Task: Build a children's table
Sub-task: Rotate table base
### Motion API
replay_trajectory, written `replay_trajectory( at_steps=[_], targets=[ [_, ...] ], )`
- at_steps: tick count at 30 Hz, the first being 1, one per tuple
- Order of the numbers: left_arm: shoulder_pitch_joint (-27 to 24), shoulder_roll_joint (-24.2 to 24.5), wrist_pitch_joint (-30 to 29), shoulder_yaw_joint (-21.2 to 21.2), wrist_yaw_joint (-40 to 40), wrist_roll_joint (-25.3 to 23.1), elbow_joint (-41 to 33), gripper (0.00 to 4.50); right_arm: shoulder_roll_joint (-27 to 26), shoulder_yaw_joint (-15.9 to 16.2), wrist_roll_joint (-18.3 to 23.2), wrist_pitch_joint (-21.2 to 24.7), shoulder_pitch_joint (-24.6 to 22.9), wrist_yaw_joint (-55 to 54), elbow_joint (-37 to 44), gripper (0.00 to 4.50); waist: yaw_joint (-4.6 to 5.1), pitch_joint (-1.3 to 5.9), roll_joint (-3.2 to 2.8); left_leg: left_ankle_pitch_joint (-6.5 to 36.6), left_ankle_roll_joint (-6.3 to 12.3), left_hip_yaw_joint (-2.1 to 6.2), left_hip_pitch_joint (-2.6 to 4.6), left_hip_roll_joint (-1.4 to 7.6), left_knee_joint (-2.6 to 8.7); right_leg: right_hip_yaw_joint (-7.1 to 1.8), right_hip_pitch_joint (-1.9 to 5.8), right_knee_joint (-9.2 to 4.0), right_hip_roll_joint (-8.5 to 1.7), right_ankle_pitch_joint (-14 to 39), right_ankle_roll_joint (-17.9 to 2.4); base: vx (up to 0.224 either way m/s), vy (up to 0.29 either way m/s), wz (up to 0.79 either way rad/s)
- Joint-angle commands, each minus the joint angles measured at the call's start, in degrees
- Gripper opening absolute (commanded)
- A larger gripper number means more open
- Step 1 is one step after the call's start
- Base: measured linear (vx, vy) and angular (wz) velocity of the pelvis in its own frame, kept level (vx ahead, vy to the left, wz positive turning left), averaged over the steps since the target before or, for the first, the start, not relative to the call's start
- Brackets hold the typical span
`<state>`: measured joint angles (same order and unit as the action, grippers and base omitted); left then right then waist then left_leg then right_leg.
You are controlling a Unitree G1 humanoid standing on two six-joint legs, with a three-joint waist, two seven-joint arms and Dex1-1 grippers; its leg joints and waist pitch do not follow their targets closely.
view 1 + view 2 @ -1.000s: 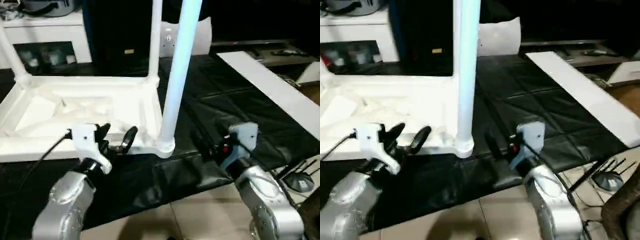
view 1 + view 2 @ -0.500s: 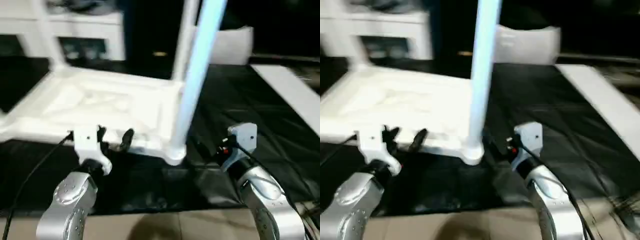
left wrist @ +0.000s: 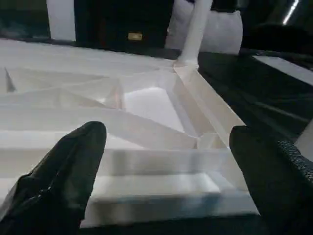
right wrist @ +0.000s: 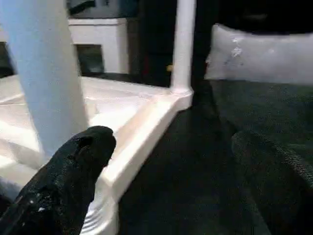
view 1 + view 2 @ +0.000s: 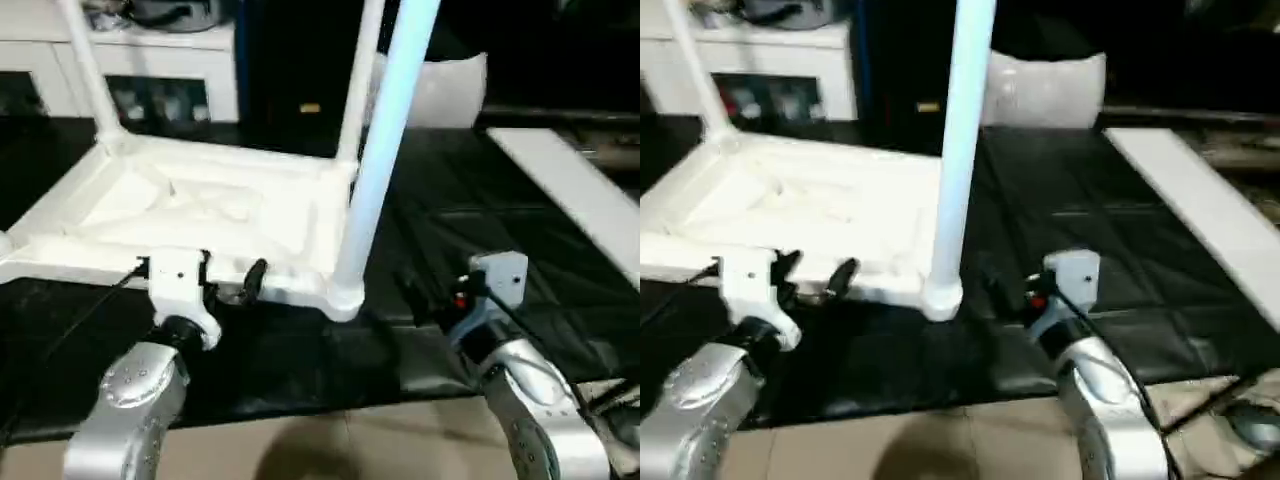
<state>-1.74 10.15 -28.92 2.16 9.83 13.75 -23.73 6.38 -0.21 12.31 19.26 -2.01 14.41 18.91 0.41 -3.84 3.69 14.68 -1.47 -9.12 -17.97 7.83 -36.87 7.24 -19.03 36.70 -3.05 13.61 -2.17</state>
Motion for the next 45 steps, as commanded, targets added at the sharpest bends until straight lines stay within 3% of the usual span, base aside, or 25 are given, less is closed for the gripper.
replay_trajectory(
  at_steps=[1,2,3,4,5,8,11,17,18,21,22,23,24,25,26,27,28,29,30,31,33,35,38,40,45],
  targets=[
    [0.37,-0.19,-0.66,-0.85,0.54,-0.39,-0.03,4.45,0.40,-1.24,0.23,2.40,0.84,-0.97,0.23,4.50,0.47,2.01,-0.56,29.43,-4.85,4.35,-0.70,4.33,6.83,-6.70,-0.14,-6.00,-8.14,22.05,-1.67,0.052,-0.031,0.04],
    [0.61,-0.04,-0.46,-0.95,0.80,-0.61,0.29,4.45,0.32,-1.36,0.89,3.71,0.95,-1.06,0.56,4.50,-1.22,2.25,-0.38,15.22,-2.12,3.75,-1.38,3.93,4.28,-8.55,-0.04,-8.48,-10.45,34.36,0.46,0.000,0.000,0.00],
    [0.89,0.03,-0.16,-1.00,1.10,-0.78,0.68,4.45,0.54,-1.09,0.80,3.34,1.07,-0.73,0.65,4.50,-1.62,2.21,-0.74,11.39,-1.22,3.97,-1.37,4.44,4.01,-8.90,-0.19,-8.61,-10.88,35.15,0.25,0.000,0.000,0.00],
    [1.08,0.11,0.00,-1.08,1.19,-0.85,0.97,4.45,0.94,-0.60,0.18,2.30,1.10,-0.29,0.58,4.50,-1.42,2.22,-0.74,9.32,-1.23,3.83,-1.83,5.20,5.26,-7.71,-0.25,-7.93,-8.92,30.94,-1.21,0.000,0.000,0.00],
    [1.29,0.21,0.04,-1.16,1.15,-0.98,1.24,4.45,1.36,0.01,-0.19,1.85,1.03,0.34,0.48,4.50,-1.04,2.89,-0.83,7.72,-1.67,3.84,-1.83,6.05,5.81,-6.92,-0.08,-6.40,-7.32,20.14,-3.45,0.000,0.000,0.00],
    [1.60,0.28,0.10,-1.15,0.91,-0.93,1.59,4.45,2.02,1.28,-0.82,1.63,0.78,1.27,0.39,4.50,-0.73,3.73,-1.42,-2.18,1.34,3.53,-2.45,6.17,5.21,-6.81,0.65,-3.88,-7.15,-4.36,-9.15,0.000,0.000,0.00],
    [1.68,-0.18,0.05,-0.66,0.28,-0.42,1.81,4.45,1.98,2.17,-1.24,1.49,0.63,1.06,0.62,4.50,-0.93,3.29,-1.24,-0.67,3.61,3.05,-2.73,6.03,5.31,-6.72,1.06,-4.42,-7.56,-3.55,-11.12,0.000,0.000,0.00],
    [1.54,-0.03,0.20,-0.89,0.99,-0.31,1.72,4.45,2.61,1.45,0.14,1.23,-0.06,2.30,0.52,4.50,-0.83,2.53,-1.28,7.63,1.79,3.13,-2.35,6.41,5.80,-6.78,0.56,-5.99,-7.47,11.47,-8.62,0.000,0.000,0.00],
    [1.59,-0.09,0.25,-0.83,0.98,-0.24,1.74,4.45,1.67,0.21,3.03,0.42,-0.11,3.61,0.93,4.50,-0.85,2.40,-1.33,8.10,1.62,3.16,-2.38,6.40,5.85,-6.83,0.50,-6.10,-7.53,12.39,-8.35,0.000,0.000,0.00],
    [1.53,-0.12,0.12,-0.78,0.93,-0.18,1.64,4.45,2.00,-1.13,3.56,-1.43,-0.05,4.13,1.49,4.50,-2.80,2.78,-0.53,3.94,5.33,2.60,-3.95,4.89,2.22,-10.31,2.25,-8.02,-12.91,17.29,-10.20,0.000,0.000,0.00],
    [1.41,-0.06,-0.01,-0.78,0.99,-0.16,1.61,4.45,1.12,-2.28,5.21,-0.50,0.19,3.63,1.56,4.50,-3.88,2.66,-0.72,2.34,5.83,3.72,-5.06,5.29,-0.99,-12.57,2.88,-9.43,-16.73,19.31,-11.88,0.000,0.000,0.00],
    [1.39,-0.06,-0.06,-0.78,1.00,-0.15,1.61,4.45,1.04,-2.42,5.41,-0.24,0.24,3.54,1.58,4.50,-4.21,2.56,-0.94,2.07,5.22,4.38,-5.59,5.51,-2.37,-13.17,2.96,-9.94,-17.95,20.41,-12.92,-0.006,0.073,-0.10],
    [1.33,0.02,-0.10,-0.83,1.03,-0.25,1.61,4.45,0.90,-2.90,5.84,0.91,0.55,2.86,1.61,4.50,-4.51,2.49,-1.06,1.40,3.76,5.45,-6.29,5.25,-3.65,-12.87,2.88,-10.10,-17.86,21.03,-14.47,-0.006,0.073,-0.10],
    [1.27,0.06,0.17,-0.93,1.21,-0.29,1.63,4.45,0.81,-3.19,5.78,0.82,0.79,2.38,1.57,4.50,-4.62,2.45,-1.72,-1.57,2.93,5.25,-5.33,5.25,0.11,-9.37,1.80,-8.72,-12.71,18.27,-15.59,-0.011,0.104,-0.08],
    [1.23,0.07,0.26,-1.00,1.34,-0.25,1.65,4.45,0.60,-3.52,6.19,0.93,0.98,2.07,1.54,4.50,-3.68,2.48,-2.65,-1.94,4.20,3.49,-3.09,5.19,4.84,-5.53,0.12,-6.43,-5.33,14.52,-13.68,-0.005,0.151,0.08],
    [1.22,0.07,0.21,-1.02,1.37,-0.22,1.66,4.45,0.90,-3.55,5.61,1.14,1.13,1.61,1.53,4.50,-2.47,2.69,-2.76,-0.04,4.68,3.50,-1.37,6.04,5.75,-4.44,-1.36,-4.65,-2.51,12.11,-12.04,-0.005,0.151,0.08],
    [1.21,0.09,0.16,-1.04,1.20,-0.35,1.68,4.45,2.40,-2.81,3.40,3.78,1.41,0.82,1.12,4.50,-1.30,3.42,-3.78,-0.39,4.74,5.20,-0.51,7.33,6.52,-3.85,-1.56,-2.14,-1.46,4.50,-9.00,-0.011,0.182,0.08],
    [1.21,0.09,0.16,-1.04,1.20,-0.35,1.68,4.45,2.40,-2.81,3.40,3.78,1.41,0.82,1.12,4.50,-0.79,3.31,-3.64,0.07,4.17,5.46,-0.88,7.53,6.82,-4.04,-1.40,-2.13,-1.51,2.13,-7.78,-0.039,0.165,-0.01],
    [1.13,0.10,0.34,-0.86,1.03,-0.32,1.65,4.45,3.92,-1.23,1.94,4.61,1.26,1.61,0.89,4.50,-0.15,2.73,-3.15,8.67,-1.10,4.81,-1.65,6.81,7.62,-5.10,-0.81,-3.49,-2.78,1.43,-5.95,-0.039,0.165,-0.01],
    [1.13,0.09,0.45,-0.80,0.94,-0.38,1.69,4.45,4.23,-0.56,1.91,4.56,1.08,2.29,0.93,4.50,0.08,2.60,-3.03,12.40,-3.01,4.48,-1.76,6.28,7.81,-5.38,-0.52,-4.13,-3.20,3.05,-5.69,-0.044,0.118,0.00],
    [1.10,0.09,0.54,-0.82,0.84,-0.55,1.64,4.45,3.64,-0.27,1.77,3.76,0.98,2.02,0.85,4.50,0.66,2.24,-2.30,22.76,-6.62,3.85,-2.20,4.84,7.51,-6.50,-1.00,-6.06,-4.49,15.73,-3.59,-0.043,0.063,-0.04],
    [1.04,0.13,0.48,-0.83,0.85,-0.55,1.52,4.45,3.02,-0.43,2.54,3.94,0.93,1.83,1.00,4.50,1.23,2.16,-1.95,26.84,-7.43,4.03,-2.20,4.57,7.31,-6.88,-1.66,-6.94,-4.83,22.35,-2.36,0.000,0.000,0.00],
    [0.87,0.21,0.23,-0.82,0.93,-0.36,1.17,4.45,2.75,0.09,1.70,3.28,0.76,1.06,0.98,4.50,1.47,2.22,-1.74,26.02,-6.35,3.96,-2.57,4.38,7.25,-7.30,-1.84,-7.50,-5.19,25.26,-1.17,0.000,0.000,0.00],
    [0.84,0.18,0.10,-0.79,0.99,-0.22,1.11,4.45,2.77,0.32,1.50,3.52,0.58,0.74,0.97,4.50,1.42,2.41,-1.19,24.06,-5.32,3.55,-2.52,4.27,7.00,-7.53,-2.01,-7.74,-5.19,25.56,-0.85,0.000,0.000,0.00],
    [1.11,0.44,0.21,-1.02,1.78,0.00,0.88,4.45,2.71,-0.16,1.52,5.79,0.04,-0.61,1.42,4.50,0.97,2.71,-1.37,16.82,-3.40,2.94,-3.06,4.53,7.02,-7.91,-1.79,-7.05,-4.71,18.45,-2.71,0.000,0.000,0.00]
  ],
)
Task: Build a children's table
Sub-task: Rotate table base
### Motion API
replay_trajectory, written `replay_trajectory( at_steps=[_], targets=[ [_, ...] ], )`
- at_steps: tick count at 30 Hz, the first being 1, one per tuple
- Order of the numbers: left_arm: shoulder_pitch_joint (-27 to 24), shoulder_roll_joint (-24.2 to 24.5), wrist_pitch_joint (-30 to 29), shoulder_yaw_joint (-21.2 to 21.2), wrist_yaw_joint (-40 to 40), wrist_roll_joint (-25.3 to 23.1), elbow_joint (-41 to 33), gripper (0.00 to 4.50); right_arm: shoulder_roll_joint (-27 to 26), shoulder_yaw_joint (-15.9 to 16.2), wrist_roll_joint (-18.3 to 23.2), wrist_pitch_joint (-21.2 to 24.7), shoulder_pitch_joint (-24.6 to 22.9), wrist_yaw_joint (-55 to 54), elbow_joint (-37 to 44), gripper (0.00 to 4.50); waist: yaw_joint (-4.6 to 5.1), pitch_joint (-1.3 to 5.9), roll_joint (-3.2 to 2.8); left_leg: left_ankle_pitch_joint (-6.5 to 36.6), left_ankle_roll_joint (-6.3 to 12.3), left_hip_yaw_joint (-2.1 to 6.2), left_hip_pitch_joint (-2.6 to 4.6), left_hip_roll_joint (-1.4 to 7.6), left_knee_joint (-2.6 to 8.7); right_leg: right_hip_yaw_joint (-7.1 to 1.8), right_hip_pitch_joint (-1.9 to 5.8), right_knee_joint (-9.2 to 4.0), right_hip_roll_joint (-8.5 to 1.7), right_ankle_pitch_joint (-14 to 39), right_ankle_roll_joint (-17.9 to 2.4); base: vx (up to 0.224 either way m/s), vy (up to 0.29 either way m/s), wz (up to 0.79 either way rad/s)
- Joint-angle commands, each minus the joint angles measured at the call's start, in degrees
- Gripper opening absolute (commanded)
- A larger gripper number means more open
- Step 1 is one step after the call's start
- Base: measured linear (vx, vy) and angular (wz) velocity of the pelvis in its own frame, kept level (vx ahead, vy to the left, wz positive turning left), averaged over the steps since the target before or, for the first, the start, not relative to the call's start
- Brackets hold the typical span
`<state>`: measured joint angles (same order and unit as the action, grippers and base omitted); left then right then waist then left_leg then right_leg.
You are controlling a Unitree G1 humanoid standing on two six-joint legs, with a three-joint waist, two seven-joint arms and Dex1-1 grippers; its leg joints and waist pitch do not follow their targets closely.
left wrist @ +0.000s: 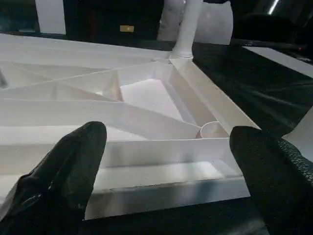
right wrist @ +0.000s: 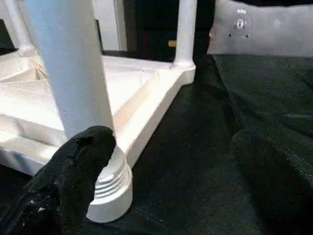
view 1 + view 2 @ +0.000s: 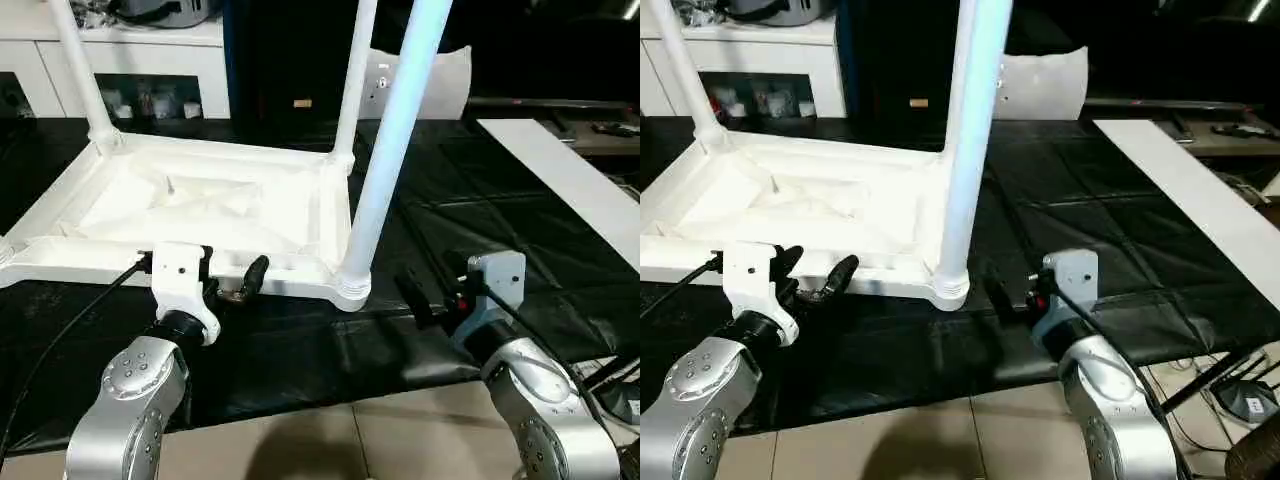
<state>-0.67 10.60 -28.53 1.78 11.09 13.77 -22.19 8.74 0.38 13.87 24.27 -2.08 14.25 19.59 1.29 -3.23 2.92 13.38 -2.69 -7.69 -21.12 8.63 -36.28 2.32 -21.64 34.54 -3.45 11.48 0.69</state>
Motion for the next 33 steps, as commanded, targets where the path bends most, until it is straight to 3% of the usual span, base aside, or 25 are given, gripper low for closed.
replay_trajectory(
  at_steps=[1,3,4,5,7,8,11,12,14,17,20,27,30,32,33],
  targets=[
    [0.02,-0.03,-0.03,-0.64,0.59,0.03,-0.66,4.45,0.28,-0.88,-0.09,0.84,0.06,-0.56,0.81,4.50,0.09,2.16,-0.59,17.55,-2.13,1.38,-0.01,3.74,6.39,-2.95,0.90,-4.76,-4.21,19.70,-6.04,0.000,0.000,0.00],
    [0.04,-0.48,0.45,-0.28,0.69,0.76,-0.99,4.45,0.22,-1.15,0.37,0.10,0.10,-0.10,1.09,4.50,-0.05,2.29,-0.43,16.10,-1.78,1.05,-0.07,3.73,6.14,-3.10,0.83,-4.58,-4.16,17.92,-6.55,0.000,0.000,0.00],
    [0.05,-0.73,0.57,-0.07,0.70,1.18,-1.18,4.45,0.38,-1.06,0.20,-0.52,0.15,0.12,1.17,4.50,-0.01,2.47,-0.54,13.79,-1.66,0.97,-0.35,3.85,6.16,-3.04,1.23,-4.18,-4.14,14.94,-7.24,0.050,-0.028,-0.02],
    [0.09,-0.89,0.80,0.02,0.58,1.25,-1.39,4.45,0.64,-0.76,-0.33,-1.38,0.18,0.30,1.17,4.50,-0.09,2.61,-0.27,11.42,-1.26,0.72,-0.29,3.93,6.07,-3.01,1.31,-3.93,-3.98,11.12,-7.82,0.000,0.000,0.00],
    [0.15,-1.01,1.03,0.03,0.34,1.11,-1.57,4.45,0.85,-0.31,-0.75,-2.03,0.22,0.43,1.12,4.50,-0.21,2.69,-0.37,8.23,-0.39,0.48,-0.24,3.92,5.98,-3.02,1.62,-3.53,-3.97,6.76,-8.71,0.000,0.000,0.00],
    [0.15,-1.08,0.98,0.01,0.21,1.07,-1.68,4.45,0.79,-0.24,-0.58,-2.02,0.26,0.48,1.18,4.50,-0.24,2.82,-0.03,5.95,0.34,0.33,-0.20,3.91,5.78,-3.00,1.84,-3.30,-3.94,3.86,-9.32,0.000,0.000,0.00],
    [-0.04,-1.27,0.88,0.02,0.03,1.10,-1.95,4.45,0.70,0.06,-0.36,-2.20,0.45,0.74,1.28,4.50,-0.33,2.79,-0.26,2.59,2.09,0.19,-0.05,3.95,5.63,-2.95,2.13,-2.86,-3.98,-0.82,-11.10,0.000,0.000,0.00],
    [-0.13,-1.30,0.89,0.00,0.02,1.08,-2.02,4.45,0.74,0.13,-0.43,-2.34,0.45,0.83,1.27,4.50,-0.31,2.74,-0.05,2.81,2.25,0.15,-0.03,3.99,5.66,-2.93,2.16,-2.92,-4.00,-0.37,-11.21,0.000,0.000,0.00],
    [-0.50,-1.37,0.89,-0.08,0.03,1.07,-2.29,4.45,0.86,0.28,-0.60,-2.77,0.41,1.04,1.24,4.50,-0.39,2.57,-0.29,4.20,2.24,0.09,0.14,4.08,5.72,-2.96,2.08,-3.09,-4.09,2.03,-11.49,0.000,0.000,0.00],
    [-0.96,-0.89,0.63,-0.74,0.59,0.83,-2.66,4.45,1.08,0.32,-0.88,-3.50,0.11,1.07,1.01,4.50,-0.27,2.18,0.00,9.39,0.82,0.15,0.24,4.24,6.15,-2.96,1.82,-3.77,-4.01,10.00,-10.21,0.000,0.000,0.00],
    [-1.05,-0.89,0.67,-0.79,0.60,0.79,-2.69,4.45,1.28,0.49,-1.12,-3.71,-0.02,1.22,0.87,4.50,-0.26,2.03,-0.10,12.09,-0.30,0.23,0.33,4.16,6.26,-3.05,1.46,-4.18,-3.98,14.88,-8.43,0.000,0.000,0.00],
    [-0.91,-1.00,0.68,-0.97,0.73,0.74,-2.56,4.45,1.37,0.56,-1.58,-4.52,0.04,1.49,0.47,4.50,-0.32,2.33,-0.15,10.28,-0.48,0.24,0.22,4.11,6.16,-3.04,1.61,-3.84,-3.89,11.09,-8.31,0.000,0.000,0.00],
    [-1.10,-0.78,0.73,-1.03,0.95,0.77,-2.69,4.45,1.37,0.74,-1.75,-4.84,-0.27,1.56,0.27,4.50,-0.22,2.26,-0.17,17.52,-1.21,0.29,1.06,4.16,6.45,-2.79,1.88,-4.25,-3.84,18.55,-7.89,0.000,0.000,0.00],
    [-1.24,-0.51,0.76,-1.09,1.22,0.75,-2.79,4.45,1.31,0.95,-1.90,-4.98,-0.51,1.53,0.19,4.50,-0.01,1.84,-0.26,25.05,-0.66,0.13,2.22,3.76,6.66,-2.18,1.91,-5.27,-3.23,27.73,-7.65,0.000,0.000,0.00],
    [-1.25,-0.46,0.75,-1.10,1.27,0.76,-2.82,4.45,1.29,0.98,-1.92,-5.05,-0.55,1.54,0.19,4.50,0.09,1.62,-0.28,26.77,-0.41,0.07,2.50,3.64,6.64,-2.03,1.86,-5.65,-3.13,30.58,-7.60,0.000,0.000,0.00]
  ],
)
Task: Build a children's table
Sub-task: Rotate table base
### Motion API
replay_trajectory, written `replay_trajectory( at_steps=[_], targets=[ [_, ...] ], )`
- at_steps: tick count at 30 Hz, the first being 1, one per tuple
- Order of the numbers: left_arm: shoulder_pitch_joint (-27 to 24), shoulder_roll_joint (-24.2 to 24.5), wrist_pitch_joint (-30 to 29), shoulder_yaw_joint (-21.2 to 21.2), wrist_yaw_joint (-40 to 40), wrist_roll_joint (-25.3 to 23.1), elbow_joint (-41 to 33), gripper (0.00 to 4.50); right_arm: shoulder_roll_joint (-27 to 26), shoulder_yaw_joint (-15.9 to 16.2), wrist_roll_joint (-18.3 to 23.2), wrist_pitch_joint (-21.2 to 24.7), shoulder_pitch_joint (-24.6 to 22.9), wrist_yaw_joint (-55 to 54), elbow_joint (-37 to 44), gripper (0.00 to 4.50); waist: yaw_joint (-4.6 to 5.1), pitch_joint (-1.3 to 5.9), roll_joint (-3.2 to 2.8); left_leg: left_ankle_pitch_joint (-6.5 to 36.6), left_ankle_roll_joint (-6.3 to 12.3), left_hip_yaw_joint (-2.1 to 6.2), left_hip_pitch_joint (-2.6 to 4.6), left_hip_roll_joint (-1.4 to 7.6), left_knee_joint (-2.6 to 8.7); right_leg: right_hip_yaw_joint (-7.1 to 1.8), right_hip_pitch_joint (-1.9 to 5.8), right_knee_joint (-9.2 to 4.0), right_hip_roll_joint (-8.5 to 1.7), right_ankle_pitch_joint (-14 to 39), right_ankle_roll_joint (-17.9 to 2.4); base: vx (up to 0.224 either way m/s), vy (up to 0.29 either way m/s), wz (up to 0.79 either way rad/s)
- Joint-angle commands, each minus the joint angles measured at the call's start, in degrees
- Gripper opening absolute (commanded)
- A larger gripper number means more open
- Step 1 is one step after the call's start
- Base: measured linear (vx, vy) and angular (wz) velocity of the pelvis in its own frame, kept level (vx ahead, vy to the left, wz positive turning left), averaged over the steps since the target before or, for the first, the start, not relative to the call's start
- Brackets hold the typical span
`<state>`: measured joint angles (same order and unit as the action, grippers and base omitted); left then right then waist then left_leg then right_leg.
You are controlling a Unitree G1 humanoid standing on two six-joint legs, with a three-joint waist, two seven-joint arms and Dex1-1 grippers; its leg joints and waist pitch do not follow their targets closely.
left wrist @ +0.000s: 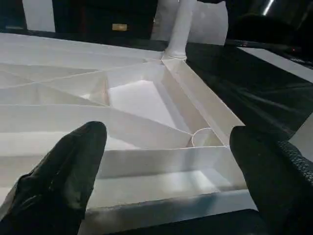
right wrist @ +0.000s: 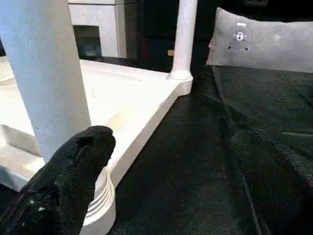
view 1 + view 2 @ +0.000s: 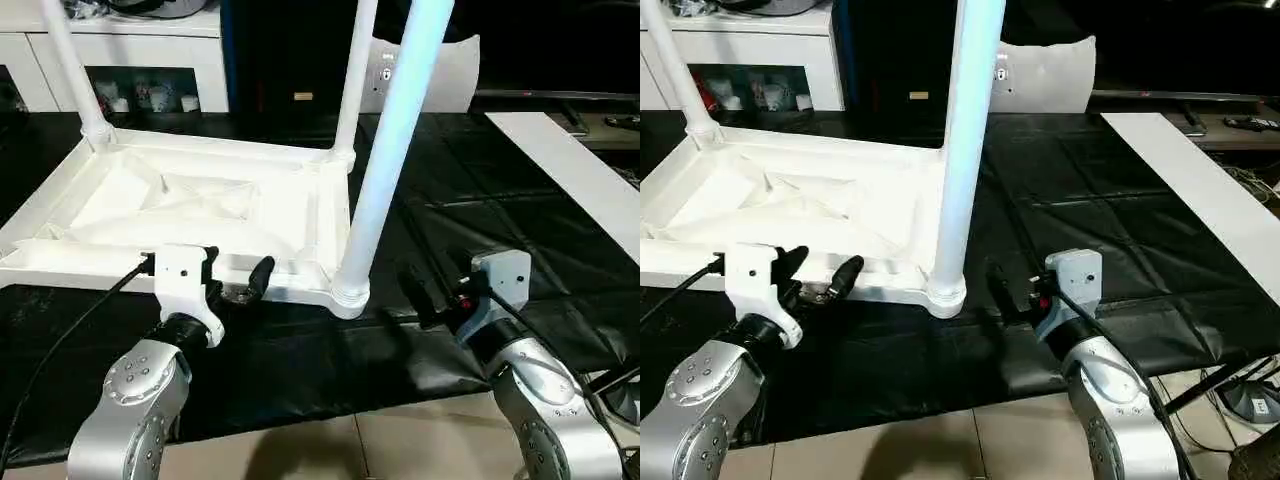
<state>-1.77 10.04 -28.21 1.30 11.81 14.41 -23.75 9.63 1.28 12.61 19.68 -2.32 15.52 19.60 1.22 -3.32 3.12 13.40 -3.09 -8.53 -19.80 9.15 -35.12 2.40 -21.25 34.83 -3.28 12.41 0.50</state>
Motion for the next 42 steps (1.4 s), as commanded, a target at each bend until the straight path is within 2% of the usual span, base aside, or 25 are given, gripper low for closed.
replay_trajectory(
  at_steps=[1,4,9,10,11,13,15,16,17,18,19,20,21,22,23,24,25,26,27,28,29,32,34,36,42],
  targets=[
    [-0.03,0.14,0.36,-0.63,0.55,0.10,-1.30,4.45,0.36,0.12,-0.68,-0.55,-0.34,0.30,0.11,4.50,0.25,1.30,-0.43,29.30,0.34,0.80,1.96,2.85,5.26,-1.80,1.28,-6.71,-3.16,34.77,-7.11,0.000,0.000,0.00],
    [0.10,0.28,0.41,-0.55,0.66,0.13,-1.23,4.45,0.32,0.37,-0.89,-0.83,-0.54,0.31,-0.01,4.50,0.28,1.48,-0.45,28.39,0.80,0.69,2.59,2.67,5.08,-1.78,2.32,-7.48,-3.42,38.25,-6.71,0.017,0.001,-0.01],
    [0.39,0.43,0.60,-0.68,1.02,0.09,-1.11,4.45,0.84,0.55,-1.08,-1.05,-1.18,0.59,0.00,4.50,0.22,3.01,-1.11,17.16,4.10,0.39,2.28,2.90,6.07,-1.61,4.96,-5.79,-2.73,19.03,-12.86,0.067,0.014,0.01],
    [0.39,0.46,0.64,-0.74,1.05,0.09,-1.12,4.45,0.91,0.50,-1.01,-0.83,-1.24,0.53,0.03,4.50,-0.32,3.06,-0.86,10.91,9.46,0.90,-1.89,1.21,5.38,-0.97,8.06,-6.53,-3.93,17.42,-12.21,0.077,0.025,0.12],
    [0.38,0.46,0.70,-0.78,1.08,0.11,-1.14,4.45,0.92,0.43,-0.91,-1.10,-1.28,0.61,-0.02,4.50,-1.48,3.33,-1.31,5.30,15.56,1.55,-2.95,0.33,3.75,0.73,9.39,-8.00,-6.49,19.20,-10.69,0.092,0.034,0.41],
    [0.15,0.33,0.85,-0.86,1.20,0.21,-1.36,4.45,1.47,0.61,-1.25,-1.53,-1.65,0.83,0.06,4.50,-1.01,3.45,-1.85,-2.11,20.27,2.92,-2.99,-0.22,2.92,3.39,10.09,-8.47,-5.36,18.66,-9.95,0.104,0.038,0.51],
    [-0.22,0.21,0.91,-1.00,1.35,0.31,-1.59,4.45,1.40,0.33,-1.21,-1.85,-2.14,0.63,0.14,4.50,-0.48,3.38,-2.45,-8.97,24.22,4.97,-1.49,-1.26,2.96,5.80,10.35,-7.54,-2.46,13.65,-9.16,0.126,0.048,0.61],
    [-0.47,0.21,0.97,-1.20,1.52,0.33,-1.69,4.45,1.14,-0.04,-1.13,-2.18,-2.43,0.36,0.18,4.50,0.51,3.48,-2.65,-12.57,27.85,7.61,0.74,-1.64,3.42,6.84,9.69,-5.87,-0.50,11.95,-7.84,0.175,0.034,0.53],
    [-0.94,0.34,1.22,-1.84,2.07,0.32,-1.87,4.45,0.47,-1.24,-0.60,-2.17,-3.12,-0.40,0.13,4.50,3.27,3.80,-3.02,-14.23,30.41,12.54,10.03,4.64,4.36,5.21,0.81,0.90,0.79,13.72,-6.19,0.192,-0.010,0.27],
    [-0.98,0.32,1.25,-1.89,2.11,0.34,-1.88,4.45,0.47,-1.31,-0.61,-2.14,-3.18,-0.43,0.08,4.50,3.27,3.88,-2.89,-14.74,32.27,14.06,10.96,6.54,4.58,4.03,-0.95,3.28,0.01,14.37,-4.02,0.192,-0.010,0.27],
    [-1.02,0.31,1.29,-1.93,2.15,0.36,-1.89,4.45,0.47,-1.38,-0.62,-2.12,-3.25,-0.45,0.03,4.50,3.08,3.58,-2.38,-15.90,33.80,13.58,10.46,7.75,4.29,1.75,-3.78,5.98,-1.74,11.11,-1.42,0.134,-0.038,0.09],
    [-1.08,0.28,1.41,-2.09,2.26,0.47,-1.90,4.45,0.49,-1.60,-0.45,-2.41,-3.48,-0.43,-0.16,4.50,2.91,2.96,-1.45,-12.21,32.02,11.23,8.09,6.49,5.58,0.14,-3.53,5.81,-2.46,6.49,-0.61,0.085,-0.047,0.05],
    [-1.11,0.17,1.83,-2.14,2.55,0.72,-1.86,4.45,0.41,-1.85,-0.42,-2.95,-3.61,-0.54,-0.25,4.50,2.85,2.94,-0.71,-9.21,29.46,9.44,6.92,4.44,5.53,-0.85,-2.49,3.36,-2.76,3.37,-1.49,0.085,-0.047,0.05],
    [-1.14,0.13,2.24,-2.30,2.86,0.87,-1.84,4.45,0.31,-2.29,-0.25,-3.98,-3.80,-0.61,-0.43,4.50,1.91,3.44,1.76,-1.76,22.56,5.19,3.14,-1.59,1.76,-5.23,2.25,-2.54,-4.88,0.53,-1.41,0.055,-0.095,0.08],
    [-1.17,0.14,2.46,-2.43,3.04,0.92,-1.82,4.45,0.45,-2.77,-0.50,-5.35,-3.94,-0.71,-0.75,4.50,-0.10,3.15,2.06,3.15,16.30,3.81,-0.44,-4.21,-3.77,-11.15,6.63,-6.25,-9.70,12.65,-4.84,0.062,-0.094,0.01],
    [-1.16,0.32,2.50,-2.65,3.32,0.86,-1.79,4.45,0.43,-3.60,0.21,-6.03,-4.06,-0.29,-1.17,4.50,-0.70,3.12,2.26,1.45,12.75,5.13,-1.93,-2.47,-4.56,-11.64,8.20,-5.79,-11.47,11.57,-7.08,0.062,-0.094,0.01],
    [-1.12,0.36,2.51,-2.65,3.45,0.88,-1.75,4.45,0.85,-4.07,1.08,-6.20,-4.13,0.84,-1.40,4.50,-1.07,3.52,2.38,-6.37,5.75,5.57,-2.82,-1.87,-2.92,-8.64,7.98,-2.67,-8.81,-3.97,-7.31,0.066,-0.057,-0.16],
    [-1.11,0.38,2.52,-2.65,3.51,0.89,-1.73,4.45,0.83,-4.26,1.35,-6.16,-4.16,1.05,-1.43,4.50,-0.78,3.06,1.65,-13.09,2.32,4.88,-1.60,-1.51,0.87,-4.90,5.49,-1.40,-4.61,-17.42,-6.27,0.000,0.000,0.00],
    [-1.03,0.46,2.54,-2.61,3.85,1.10,-1.64,4.45,0.44,-5.28,2.86,-5.85,-4.22,1.85,-1.58,4.50,-0.84,3.00,0.19,-14.57,1.78,4.71,-0.98,-0.76,2.48,-3.64,4.80,-1.32,-3.72,-19.13,-6.70,0.000,0.000,0.00],
    [-0.88,0.51,2.66,-2.57,4.16,1.35,-1.36,4.45,0.85,-5.38,2.46,-5.94,-4.14,2.06,-1.79,4.50,-0.25,2.83,-0.88,-13.31,2.41,4.98,-1.43,0.80,2.81,-3.57,4.51,-0.79,-2.62,-18.93,-7.19,0.000,0.000,0.00],
    [-0.67,0.72,2.70,-2.48,4.70,1.71,-1.09,4.45,1.21,-5.57,1.98,-6.34,-3.99,2.09,-2.09,4.50,0.04,3.22,-1.41,-7.83,2.21,5.50,-0.04,2.46,2.93,-3.52,3.97,-1.04,-3.17,-13.68,-10.02,0.000,0.000,0.00],
    [0.76,2.50,2.17,-2.69,7.55,2.41,0.33,4.45,2.29,-6.80,2.64,-7.31,-3.08,2.89,-2.96,4.50,0.20,2.51,-1.52,5.18,1.79,4.76,0.12,3.11,4.12,-3.39,3.93,-2.50,-3.72,-0.60,-13.75,-0.017,0.010,0.02],
    [1.15,3.12,1.80,-2.91,8.33,2.53,0.71,4.45,2.58,-7.13,2.70,-7.33,-2.89,2.92,-3.15,4.50,0.15,2.09,-1.39,11.42,1.22,3.85,0.21,3.15,4.42,-3.67,3.44,-3.34,-3.99,8.80,-13.37,-0.053,0.025,0.03],
    [3.78,8.63,0.27,-6.08,14.26,1.37,3.18,4.45,6.11,-7.91,3.22,-6.76,-2.35,6.23,-4.08,4.50,-0.05,1.82,-1.33,16.95,0.05,3.48,0.56,2.92,4.59,-3.93,2.63,-4.25,-4.00,19.79,-10.53,-0.051,0.008,0.00],
    [9.45,16.51,-0.94,-10.16,25.74,0.90,7.22,4.45,15.98,-6.66,5.84,-2.04,-3.92,18.75,-2.83,4.50,-0.45,2.30,-1.35,12.02,0.96,2.85,0.07,3.22,4.40,-4.10,2.82,-3.92,-4.24,15.29,-10.71,0.000,0.000,0.00]
  ],
)
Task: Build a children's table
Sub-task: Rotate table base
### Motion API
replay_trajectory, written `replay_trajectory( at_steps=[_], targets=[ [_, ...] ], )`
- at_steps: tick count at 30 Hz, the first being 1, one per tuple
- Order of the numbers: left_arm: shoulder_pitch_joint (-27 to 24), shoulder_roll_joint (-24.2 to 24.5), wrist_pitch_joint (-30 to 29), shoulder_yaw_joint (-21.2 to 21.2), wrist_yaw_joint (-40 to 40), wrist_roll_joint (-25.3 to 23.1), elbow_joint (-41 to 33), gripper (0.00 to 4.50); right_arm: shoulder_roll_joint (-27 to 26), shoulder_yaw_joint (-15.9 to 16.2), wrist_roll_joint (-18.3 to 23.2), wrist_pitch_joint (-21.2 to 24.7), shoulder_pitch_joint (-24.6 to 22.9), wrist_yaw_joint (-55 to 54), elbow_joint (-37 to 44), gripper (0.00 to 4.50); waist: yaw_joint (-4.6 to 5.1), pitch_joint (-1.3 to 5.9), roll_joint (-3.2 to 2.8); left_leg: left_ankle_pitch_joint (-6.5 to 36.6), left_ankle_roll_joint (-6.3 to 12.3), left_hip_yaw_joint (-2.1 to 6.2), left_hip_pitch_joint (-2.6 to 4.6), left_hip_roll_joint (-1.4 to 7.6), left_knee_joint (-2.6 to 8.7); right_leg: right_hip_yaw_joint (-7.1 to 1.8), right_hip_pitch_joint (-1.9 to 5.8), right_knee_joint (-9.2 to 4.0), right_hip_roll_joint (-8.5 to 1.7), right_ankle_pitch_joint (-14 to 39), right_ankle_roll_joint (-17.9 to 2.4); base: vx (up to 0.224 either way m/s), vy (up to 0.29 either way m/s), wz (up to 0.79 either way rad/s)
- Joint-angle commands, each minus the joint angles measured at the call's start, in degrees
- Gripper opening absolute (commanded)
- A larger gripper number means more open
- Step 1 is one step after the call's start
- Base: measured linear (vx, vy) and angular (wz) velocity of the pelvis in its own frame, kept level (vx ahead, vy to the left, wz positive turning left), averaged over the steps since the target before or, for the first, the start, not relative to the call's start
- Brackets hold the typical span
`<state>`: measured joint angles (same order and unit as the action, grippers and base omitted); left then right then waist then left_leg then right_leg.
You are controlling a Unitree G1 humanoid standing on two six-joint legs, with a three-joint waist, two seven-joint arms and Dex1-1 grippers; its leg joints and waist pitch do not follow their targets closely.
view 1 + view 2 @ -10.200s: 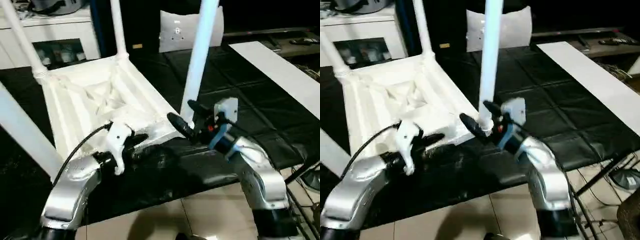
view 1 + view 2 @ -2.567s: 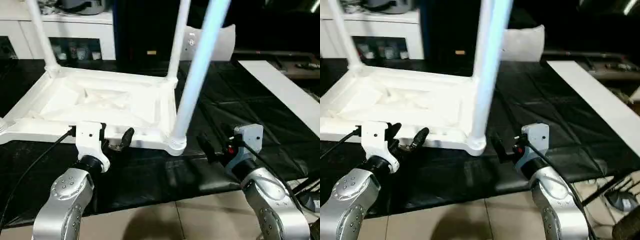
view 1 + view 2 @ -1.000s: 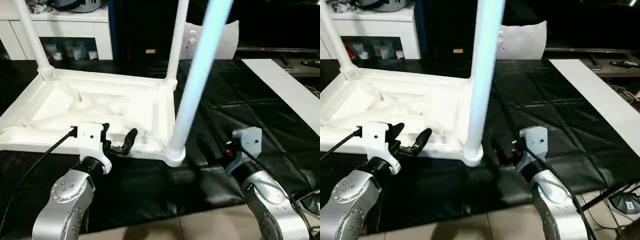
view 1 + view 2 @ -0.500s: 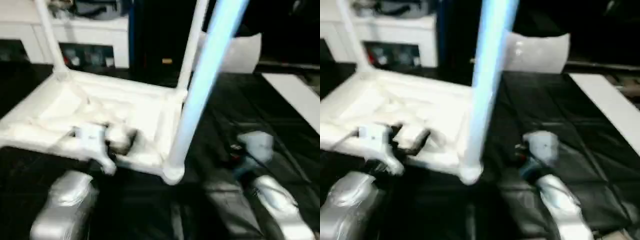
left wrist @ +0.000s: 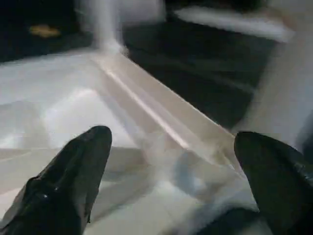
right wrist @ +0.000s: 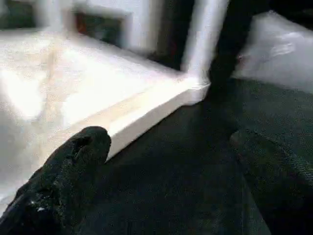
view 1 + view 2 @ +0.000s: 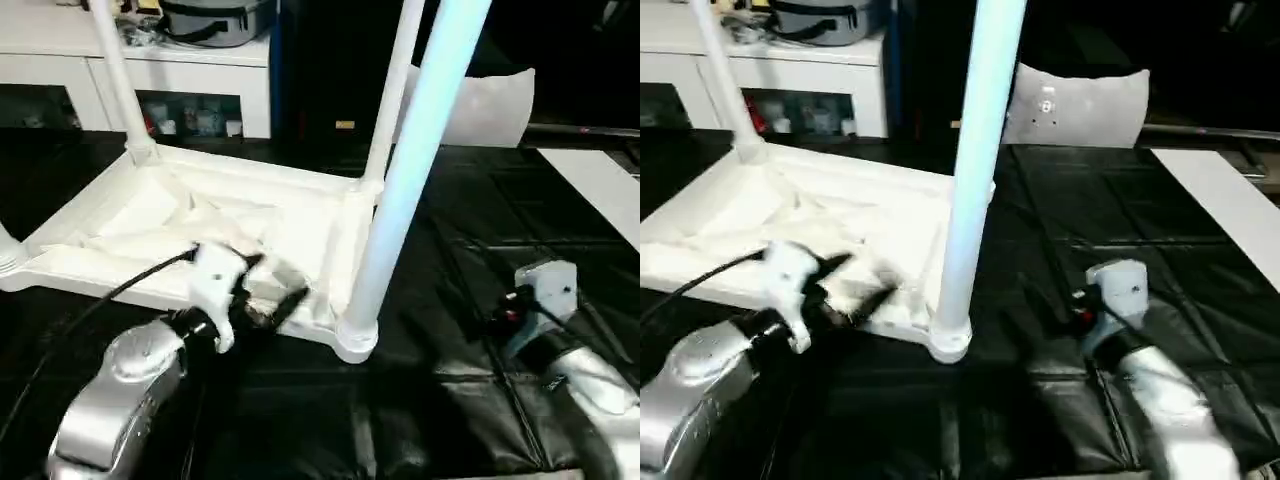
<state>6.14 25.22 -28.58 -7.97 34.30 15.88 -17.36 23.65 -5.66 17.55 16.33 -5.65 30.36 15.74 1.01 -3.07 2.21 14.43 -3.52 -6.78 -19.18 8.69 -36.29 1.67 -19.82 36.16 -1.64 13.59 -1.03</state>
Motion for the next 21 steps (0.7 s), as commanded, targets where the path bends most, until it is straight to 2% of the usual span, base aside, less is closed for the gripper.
replay_trajectory(
  at_steps=[1,3,6,7,8,9,11,12,14,15,17,18,19,20,21],
  targets=[
    [2.29,2.24,-0.61,-1.26,4.60,-0.63,1.45,4.45,3.30,0.61,1.02,1.58,-0.93,5.54,1.20,4.50,-0.33,2.01,-0.70,9.73,1.98,0.96,-0.67,3.68,5.52,-3.38,1.46,-5.21,-5.90,12.43,-9.64,0.000,0.000,0.00],
    [6.17,5.70,0.26,-2.77,10.00,-1.17,5.01,4.45,8.09,0.62,1.98,2.65,-1.71,9.97,1.87,4.50,-0.40,2.19,-0.51,7.39,2.82,0.78,-0.77,3.70,5.34,-3.34,1.62,-4.98,-5.90,9.48,-10.48,0.000,0.000,0.00],
    [9.20,8.31,0.97,-4.50,14.81,-1.01,7.63,4.45,11.07,0.61,2.74,3.63,-2.00,12.53,2.48,4.50,-0.62,2.38,-0.53,4.59,3.59,0.65,-0.84,3.72,5.14,-3.22,1.82,-4.70,-5.99,6.70,-11.48,0.000,0.000,0.00],
    [10.01,9.13,1.48,-5.24,16.82,-1.19,8.39,4.45,11.68,0.72,2.79,3.95,-2.12,13.20,2.77,4.50,-0.69,2.32,-1.23,3.97,3.70,0.70,-0.76,3.81,5.17,-3.15,1.72,-4.53,-6.00,5.71,-12.15,0.000,0.000,0.00],
    [10.32,9.45,1.68,-5.51,17.58,-1.23,8.69,4.45,11.92,0.75,2.83,4.06,-2.17,13.51,2.88,4.50,-0.58,2.33,-0.95,3.96,3.85,0.62,-0.73,3.84,5.17,-3.13,1.66,-4.71,-5.94,5.44,-12.37,0.000,0.000,0.00],
    [11.94,10.72,1.90,-6.96,21.33,-1.11,10.02,4.45,12.90,0.95,3.47,5.00,-2.75,14.82,3.67,4.50,-0.68,2.38,-1.17,3.85,3.92,0.62,-0.67,3.92,5.17,-3.12,1.71,-4.64,-6.03,4.66,-13.11,0.000,0.000,0.00],
    [14.11,11.69,2.53,-8.62,25.25,-1.17,11.84,4.29,13.85,1.16,4.88,6.09,-3.80,16.42,5.01,4.50,-1.10,2.42,-0.98,3.25,4.34,0.42,-0.55,4.02,5.21,-3.17,1.82,-4.58,-6.11,3.78,-13.67,0.000,0.000,0.00],
    [14.46,11.79,2.70,-8.87,25.78,-1.23,12.14,4.19,13.95,1.20,5.13,6.23,-3.97,16.66,5.26,4.50,-1.22,2.41,-1.00,3.16,4.45,0.41,-0.51,4.04,5.23,-3.16,1.79,-4.56,-6.12,3.75,-13.78,0.000,0.000,0.00],
    [18.60,11.13,6.36,-11.00,28.37,-3.64,17.25,4.08,14.92,2.69,6.49,7.44,-4.61,18.42,7.35,4.50,-1.58,2.39,-1.15,3.66,4.16,0.30,-0.41,4.19,5.25,-3.11,1.77,-4.59,-6.25,4.81,-14.28,0.000,0.000,0.00],
    [18.71,11.12,6.47,-11.07,28.44,-3.72,17.40,3.98,14.95,2.74,6.52,7.46,-4.62,18.47,7.40,4.50,-1.62,2.31,-1.08,3.76,4.25,0.26,-0.41,4.18,5.31,-3.10,1.71,-4.79,-6.15,5.20,-14.18,0.000,0.000,0.00],
    [21.45,10.67,9.02,-13.00,29.89,-6.06,21.52,3.73,14.92,3.30,6.17,7.23,-4.87,18.27,7.83,4.50,-1.87,2.34,-1.62,4.01,3.77,0.30,-0.36,4.26,5.33,-3.14,1.77,-4.68,-6.31,5.52,-14.16,0.000,0.000,0.00],
    [21.72,10.55,9.47,-13.14,29.88,-6.38,22.02,3.66,14.84,3.34,6.00,7.14,-4.89,18.17,7.83,4.50,-1.82,2.24,-1.53,4.39,3.71,0.18,-0.27,4.28,5.38,-3.10,1.57,-4.93,-6.23,6.11,-14.10,0.000,0.000,0.00],
    [22.40,10.27,10.39,-13.47,29.89,-7.08,23.23,3.66,14.65,3.45,5.64,6.98,-4.96,17.93,7.85,4.50,-1.82,2.34,-1.43,4.53,3.28,0.19,-0.43,4.29,5.34,-3.14,1.82,-4.84,-6.32,6.13,-14.20,0.000,0.000,0.00],
    [23.74,9.84,11.54,-14.22,30.61,-7.87,25.43,3.61,14.32,3.57,5.75,7.15,-5.29,17.83,8.06,4.50,-1.85,2.39,-1.55,4.45,3.07,0.15,-0.42,4.28,5.29,-3.15,1.83,-4.79,-6.36,5.95,-14.26,0.000,0.000,0.00],
    [24.36,9.79,11.79,-14.77,31.70,-7.93,26.33,3.55,14.15,3.59,6.11,7.35,-5.77,17.89,8.48,4.50,-1.91,2.34,-2.05,4.39,3.07,0.22,-0.53,4.22,5.35,-3.20,1.89,-4.80,-6.44,5.92,-14.22,0.000,0.000,0.00]
  ],
)
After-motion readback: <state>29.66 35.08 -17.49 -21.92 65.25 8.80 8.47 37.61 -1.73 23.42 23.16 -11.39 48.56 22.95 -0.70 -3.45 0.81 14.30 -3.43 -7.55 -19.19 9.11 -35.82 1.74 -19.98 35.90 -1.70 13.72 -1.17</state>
